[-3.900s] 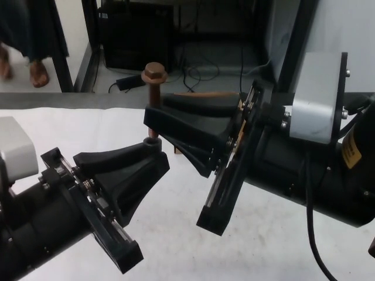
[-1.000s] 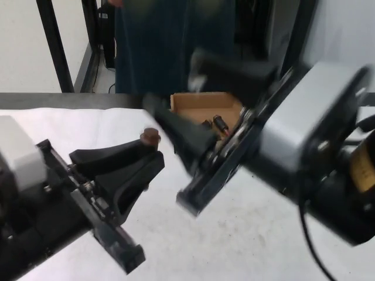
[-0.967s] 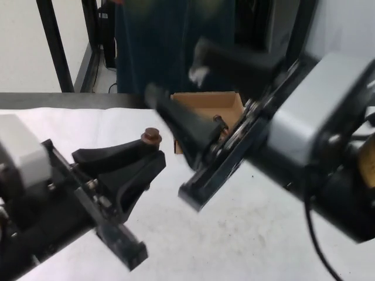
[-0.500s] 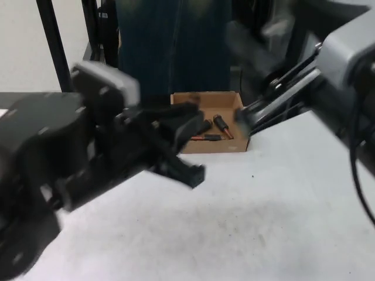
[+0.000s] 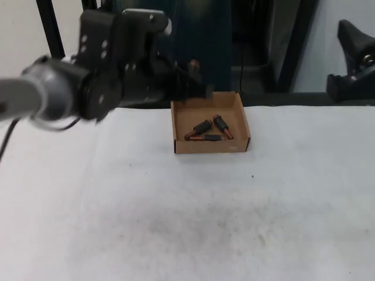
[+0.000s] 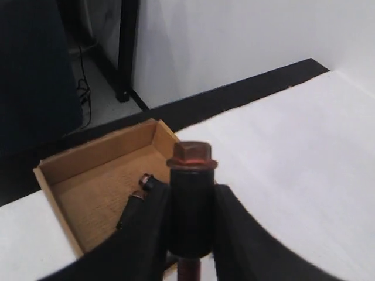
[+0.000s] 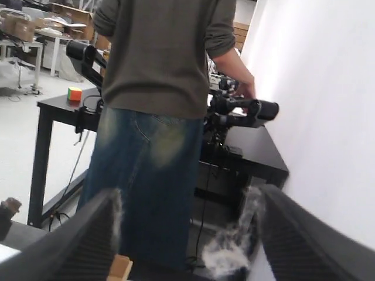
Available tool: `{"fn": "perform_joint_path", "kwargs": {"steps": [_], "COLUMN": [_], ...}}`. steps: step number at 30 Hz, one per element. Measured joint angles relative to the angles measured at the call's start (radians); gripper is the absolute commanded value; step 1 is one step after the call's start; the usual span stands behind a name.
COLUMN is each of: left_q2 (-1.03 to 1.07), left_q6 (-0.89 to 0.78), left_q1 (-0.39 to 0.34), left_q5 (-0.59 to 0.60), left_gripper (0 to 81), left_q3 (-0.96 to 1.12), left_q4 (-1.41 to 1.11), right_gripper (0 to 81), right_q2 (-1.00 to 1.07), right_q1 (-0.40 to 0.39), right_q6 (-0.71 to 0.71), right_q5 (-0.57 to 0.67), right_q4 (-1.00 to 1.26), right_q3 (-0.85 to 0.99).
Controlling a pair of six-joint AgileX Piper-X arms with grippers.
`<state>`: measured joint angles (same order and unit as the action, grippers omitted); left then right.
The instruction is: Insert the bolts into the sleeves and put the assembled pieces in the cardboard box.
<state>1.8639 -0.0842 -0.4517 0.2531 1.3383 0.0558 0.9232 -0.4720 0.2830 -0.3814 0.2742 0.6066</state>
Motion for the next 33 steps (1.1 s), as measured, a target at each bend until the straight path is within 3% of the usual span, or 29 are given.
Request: {"fn": "perform_joint_path", "kwargs": {"steps": [13,22,25,30,33], "left_q2": [0.400,0.477,0.477,0.477,0.477], "left_q6": [0.022,0.067,0.084,0.084,0.084], "left_q1": [0.009,0.009,0.009,0.010,0.010], "left_q5": [0.040,-0.033,-0.042,-0.041,-0.041], "left_gripper": [0.8,1.4,11.2,37.2,43.8], "left_q3": [0.437,0.490,0.490,0.490,0.492], "left_q4": [0.320,0.348,0.349,0.349,0.349], "right_gripper": [62.7,62.7,62.7,62.7,62.7], "right_q2": [0.000,0.000,0.000,0.000,0.000], "right_q1": [0.042,0.042,0.042,0.042,0.042], "right_q6": [-0.008,-0.016,-0.018,-0.025,-0.030], "right_q5": [0.000,0.000,0.000,0.000,0.000], "right_q4": [-0.097,-0.138,-0.140,-0.140,-0.140], "right_q3": [0.000,-0.007,-0.015,-0.018,-0.018]}}
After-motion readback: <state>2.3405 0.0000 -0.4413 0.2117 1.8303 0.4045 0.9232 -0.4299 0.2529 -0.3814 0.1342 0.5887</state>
